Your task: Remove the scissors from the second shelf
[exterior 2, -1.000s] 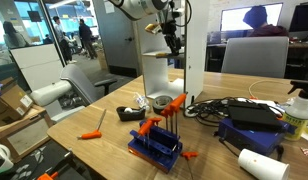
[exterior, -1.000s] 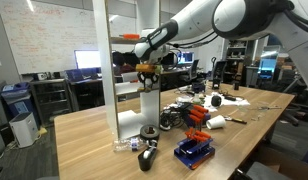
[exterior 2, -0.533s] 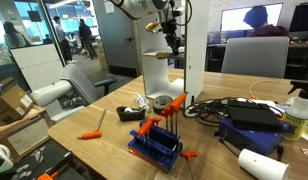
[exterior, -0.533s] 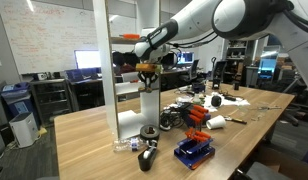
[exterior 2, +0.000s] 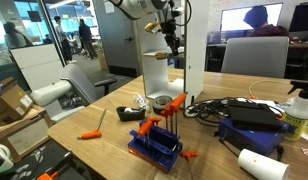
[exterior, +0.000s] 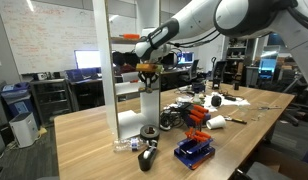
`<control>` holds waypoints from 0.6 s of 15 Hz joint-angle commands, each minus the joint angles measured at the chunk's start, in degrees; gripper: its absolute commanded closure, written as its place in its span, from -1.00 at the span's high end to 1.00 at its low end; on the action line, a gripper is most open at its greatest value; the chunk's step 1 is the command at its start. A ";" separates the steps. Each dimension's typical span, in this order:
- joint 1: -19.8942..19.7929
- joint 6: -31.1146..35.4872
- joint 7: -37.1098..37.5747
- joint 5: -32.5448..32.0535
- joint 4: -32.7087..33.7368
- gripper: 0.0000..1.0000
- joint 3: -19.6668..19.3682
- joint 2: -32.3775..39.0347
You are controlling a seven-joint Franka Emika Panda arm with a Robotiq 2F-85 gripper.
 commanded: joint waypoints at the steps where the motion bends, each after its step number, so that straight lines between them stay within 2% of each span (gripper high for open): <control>1: 0.76 2.22 0.53 -0.27 -8.97 -0.81 -0.71 -5.26; 9: 0.70 2.70 0.09 0.47 -22.91 -0.81 0.82 -13.80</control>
